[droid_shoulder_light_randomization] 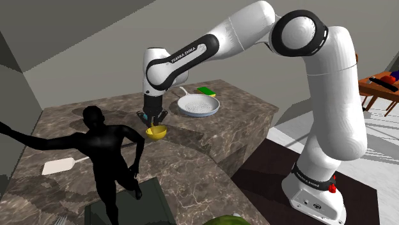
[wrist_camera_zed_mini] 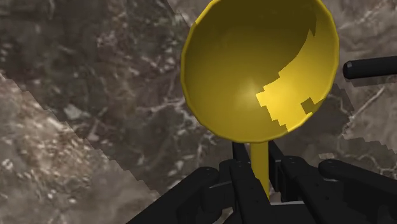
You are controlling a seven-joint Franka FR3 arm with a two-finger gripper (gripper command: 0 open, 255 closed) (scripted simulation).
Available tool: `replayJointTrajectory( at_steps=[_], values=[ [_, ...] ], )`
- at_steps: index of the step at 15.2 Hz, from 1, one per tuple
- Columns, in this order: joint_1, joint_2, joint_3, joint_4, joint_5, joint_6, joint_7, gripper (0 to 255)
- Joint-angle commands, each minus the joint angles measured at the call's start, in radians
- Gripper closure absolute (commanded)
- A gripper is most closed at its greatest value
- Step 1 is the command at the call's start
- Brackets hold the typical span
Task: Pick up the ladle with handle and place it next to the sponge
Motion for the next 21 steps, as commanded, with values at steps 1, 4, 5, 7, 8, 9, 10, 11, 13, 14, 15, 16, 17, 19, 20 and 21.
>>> replayJointTrajectory(
  at_steps=[1,4,5,7,8,9,10,11,13,14,15,16,17,19,20,21],
  values=[
    [0.0,0.0,0.0,-0.002,0.0,0.0,0.0,255],
    [-0.002,-0.019,0.002,0.012,0.003,-0.032,0.003,255],
    [-0.003,-0.025,0.002,0.017,0.003,-0.043,0.004,255],
    [-0.004,-0.037,0.003,0.028,0.005,-0.065,0.006,255],
    [-0.004,-0.042,0.004,0.034,0.005,-0.076,0.007,255],
    [-0.005,-0.047,0.004,0.04,0.006,-0.087,0.008,255],
    [-0.005,-0.053,0.005,0.046,0.007,-0.099,0.009,255],
    [-0.005,-0.057,0.005,0.053,0.007,-0.11,0.01,255],
    [-0.006,-0.067,0.006,0.067,0.008,-0.133,0.012,255],
    [-0.006,-0.071,0.006,0.074,0.009,-0.144,0.013,255],
    [-0.007,-0.075,0.007,0.082,0.009,-0.156,0.015,255],
    [-0.007,-0.08,0.007,0.089,0.01,-0.168,0.016,255],
    [-0.007,-0.083,0.007,0.098,0.01,-0.18,0.017,255],
    [-0.008,-0.09,0.008,0.115,0.011,-0.203,0.02,255],
    [-0.008,-0.094,0.008,0.123,0.011,-0.215,0.021,255],
    [-0.008,-0.097,0.009,0.133,0.011,-0.227,0.023,255]
  ],
)
